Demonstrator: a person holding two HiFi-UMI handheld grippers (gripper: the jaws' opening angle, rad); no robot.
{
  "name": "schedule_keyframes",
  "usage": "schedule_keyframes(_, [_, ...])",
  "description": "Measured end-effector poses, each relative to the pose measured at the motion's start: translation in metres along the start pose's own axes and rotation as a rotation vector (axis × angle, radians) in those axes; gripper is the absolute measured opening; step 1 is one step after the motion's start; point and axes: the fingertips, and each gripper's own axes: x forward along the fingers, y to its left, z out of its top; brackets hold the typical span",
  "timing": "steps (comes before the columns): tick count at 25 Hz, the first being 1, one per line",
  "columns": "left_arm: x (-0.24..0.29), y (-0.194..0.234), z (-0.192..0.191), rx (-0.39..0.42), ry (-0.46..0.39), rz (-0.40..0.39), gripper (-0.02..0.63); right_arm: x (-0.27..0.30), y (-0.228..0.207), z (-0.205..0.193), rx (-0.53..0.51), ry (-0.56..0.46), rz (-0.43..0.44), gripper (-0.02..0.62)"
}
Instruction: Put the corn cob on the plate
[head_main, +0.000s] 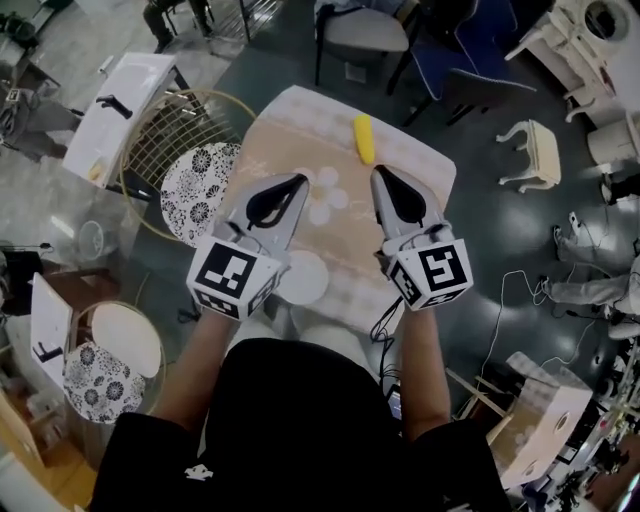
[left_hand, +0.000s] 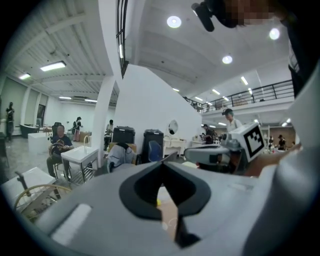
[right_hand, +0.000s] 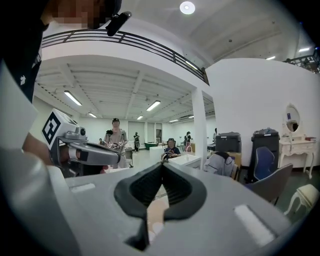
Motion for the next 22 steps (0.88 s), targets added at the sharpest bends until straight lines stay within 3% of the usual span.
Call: schedule_keyframes(22, [0.056, 0.036, -0.064, -0.100, 0.119, 0.134, 0.006, 0.078, -0.095, -0.098, 0.048, 0.141, 0.027, 0.003])
